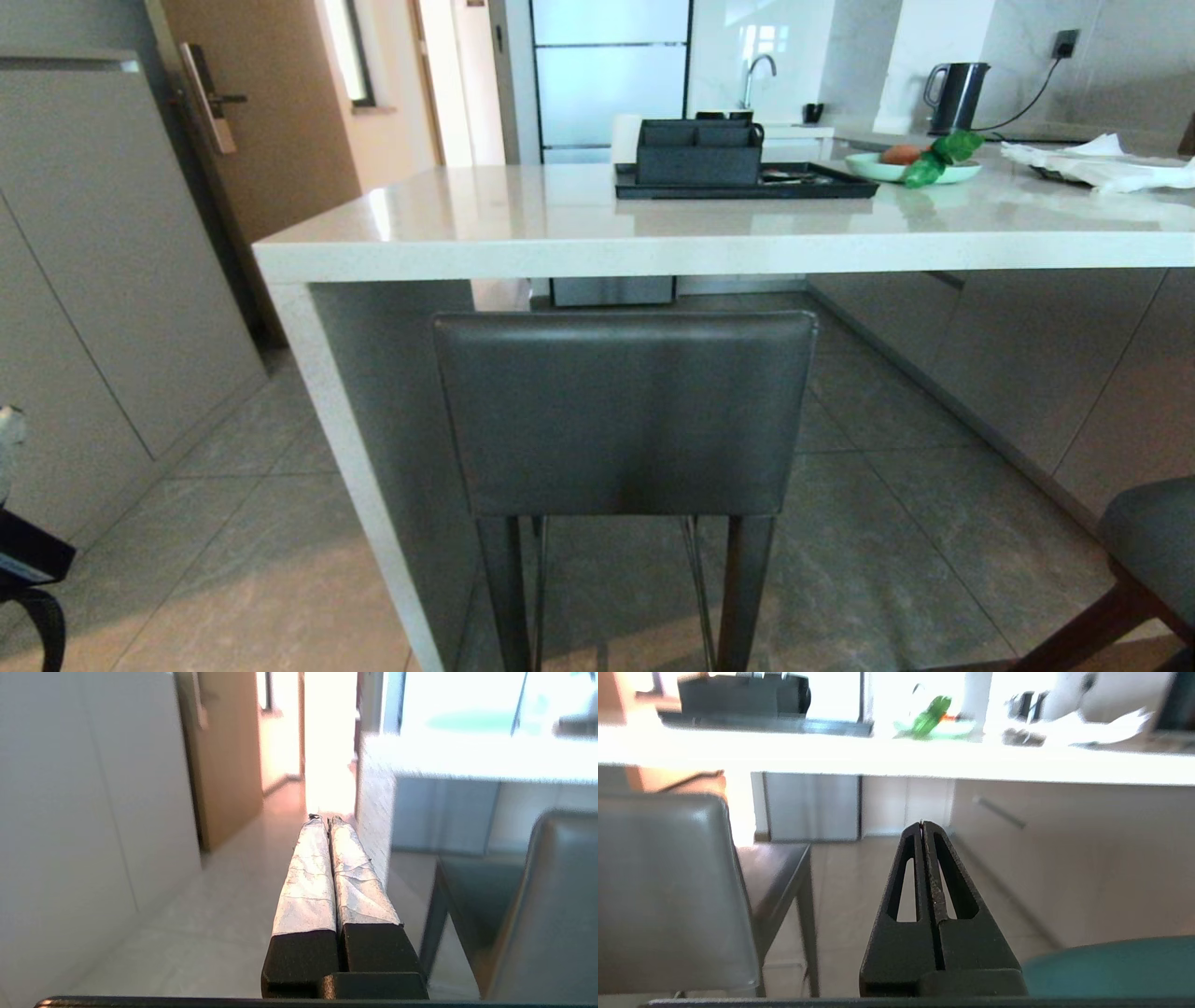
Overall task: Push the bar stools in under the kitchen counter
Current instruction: Push the blue chair back under the dining table
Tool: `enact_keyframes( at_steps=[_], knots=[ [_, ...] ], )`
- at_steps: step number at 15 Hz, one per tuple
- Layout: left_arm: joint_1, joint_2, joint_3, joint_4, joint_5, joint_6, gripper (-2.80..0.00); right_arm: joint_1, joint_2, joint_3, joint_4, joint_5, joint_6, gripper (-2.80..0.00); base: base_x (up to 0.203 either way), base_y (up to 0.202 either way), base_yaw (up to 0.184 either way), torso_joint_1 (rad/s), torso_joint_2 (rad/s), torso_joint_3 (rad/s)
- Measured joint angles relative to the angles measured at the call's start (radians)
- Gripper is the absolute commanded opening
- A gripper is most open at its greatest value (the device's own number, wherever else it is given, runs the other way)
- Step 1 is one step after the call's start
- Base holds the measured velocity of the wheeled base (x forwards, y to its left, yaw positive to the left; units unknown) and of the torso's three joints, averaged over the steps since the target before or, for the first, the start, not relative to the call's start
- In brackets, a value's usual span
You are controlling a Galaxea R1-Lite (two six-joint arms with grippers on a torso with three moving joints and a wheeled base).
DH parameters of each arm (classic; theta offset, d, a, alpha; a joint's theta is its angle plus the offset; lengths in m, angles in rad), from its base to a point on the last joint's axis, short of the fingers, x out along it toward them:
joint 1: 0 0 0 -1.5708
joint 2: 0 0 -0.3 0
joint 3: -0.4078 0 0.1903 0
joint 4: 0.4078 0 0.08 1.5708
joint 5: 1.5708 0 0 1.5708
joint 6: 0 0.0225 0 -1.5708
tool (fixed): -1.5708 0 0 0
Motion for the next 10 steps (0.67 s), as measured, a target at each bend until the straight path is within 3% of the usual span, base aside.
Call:
enact_keyframes(
  at_steps=[5,8,10],
  knots=[
    [0.152,-0.269,-0.010,0.173,-0.082,0.056,-2.80,-0.072,-0.366,-0.194,0.539,-0.003,-0.015,-2.80,0.000,0.000,0.000,0.000,0.00,0.000],
    [0.214,-0.461,-0.056,0.334,-0.172,0.079,-2.80,-0.133,-0.430,-0.289,0.619,0.000,-0.049,-2.80,0.000,0.000,0.000,0.000,0.00,0.000],
    [0.233,-0.617,-0.118,0.560,-0.246,0.059,-2.80,-0.197,-0.460,-0.327,0.694,0.090,-0.049,-2.80,0.000,0.000,0.000,0.000,0.00,0.000]
  ],
)
